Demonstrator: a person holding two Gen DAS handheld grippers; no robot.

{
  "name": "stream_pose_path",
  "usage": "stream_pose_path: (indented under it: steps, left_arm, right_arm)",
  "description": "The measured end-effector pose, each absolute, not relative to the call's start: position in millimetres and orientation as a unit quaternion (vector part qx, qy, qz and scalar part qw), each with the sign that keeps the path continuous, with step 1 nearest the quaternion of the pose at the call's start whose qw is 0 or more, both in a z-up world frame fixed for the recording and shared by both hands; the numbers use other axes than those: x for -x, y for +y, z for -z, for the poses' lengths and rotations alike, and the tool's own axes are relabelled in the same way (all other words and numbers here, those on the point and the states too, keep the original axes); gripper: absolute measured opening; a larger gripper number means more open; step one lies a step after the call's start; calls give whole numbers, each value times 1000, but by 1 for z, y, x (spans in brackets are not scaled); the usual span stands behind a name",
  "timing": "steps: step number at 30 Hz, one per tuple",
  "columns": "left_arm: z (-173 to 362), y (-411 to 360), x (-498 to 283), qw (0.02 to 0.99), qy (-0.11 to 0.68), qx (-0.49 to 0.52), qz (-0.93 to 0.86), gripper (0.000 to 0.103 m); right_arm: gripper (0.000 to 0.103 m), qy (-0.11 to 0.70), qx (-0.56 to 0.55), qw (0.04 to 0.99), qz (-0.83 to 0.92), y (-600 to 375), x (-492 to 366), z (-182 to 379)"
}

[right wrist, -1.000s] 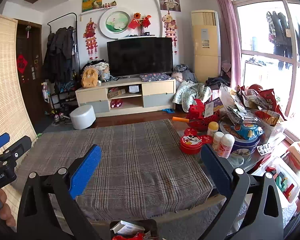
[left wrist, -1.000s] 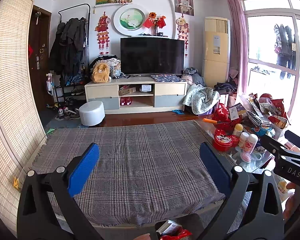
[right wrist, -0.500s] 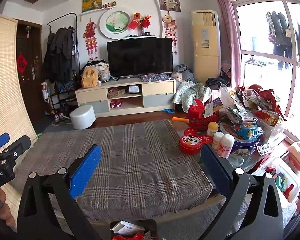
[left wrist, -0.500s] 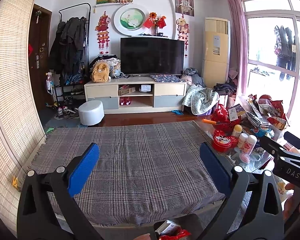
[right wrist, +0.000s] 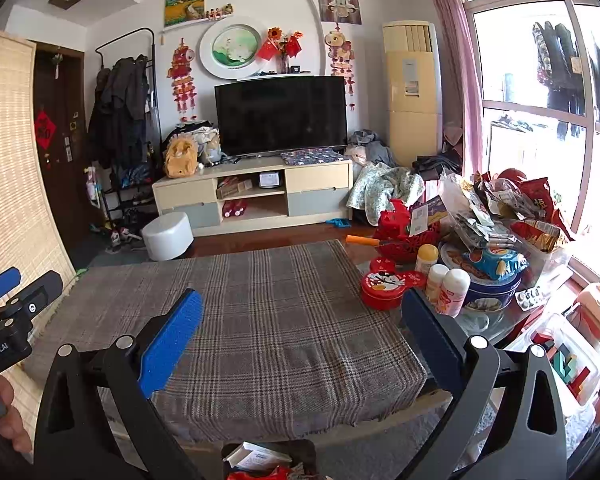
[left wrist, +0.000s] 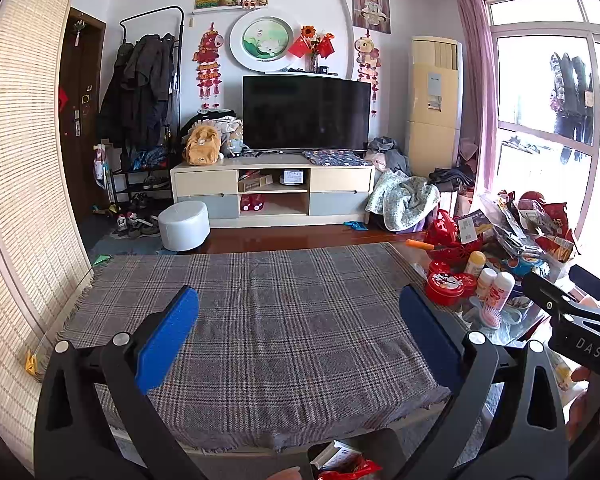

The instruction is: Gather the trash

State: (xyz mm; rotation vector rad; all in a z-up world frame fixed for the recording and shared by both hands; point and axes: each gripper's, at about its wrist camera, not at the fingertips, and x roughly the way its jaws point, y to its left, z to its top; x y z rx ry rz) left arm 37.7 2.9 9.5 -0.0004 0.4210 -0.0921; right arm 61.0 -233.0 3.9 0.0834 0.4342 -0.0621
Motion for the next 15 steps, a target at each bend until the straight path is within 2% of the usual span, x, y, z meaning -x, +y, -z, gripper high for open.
stream_pose_path:
  steps: [15]
  left_arm:
    - [-11,0,-36,977,209,2,42,95]
  right_arm:
    - [100,212,-47,976,29,-225,-60,-5]
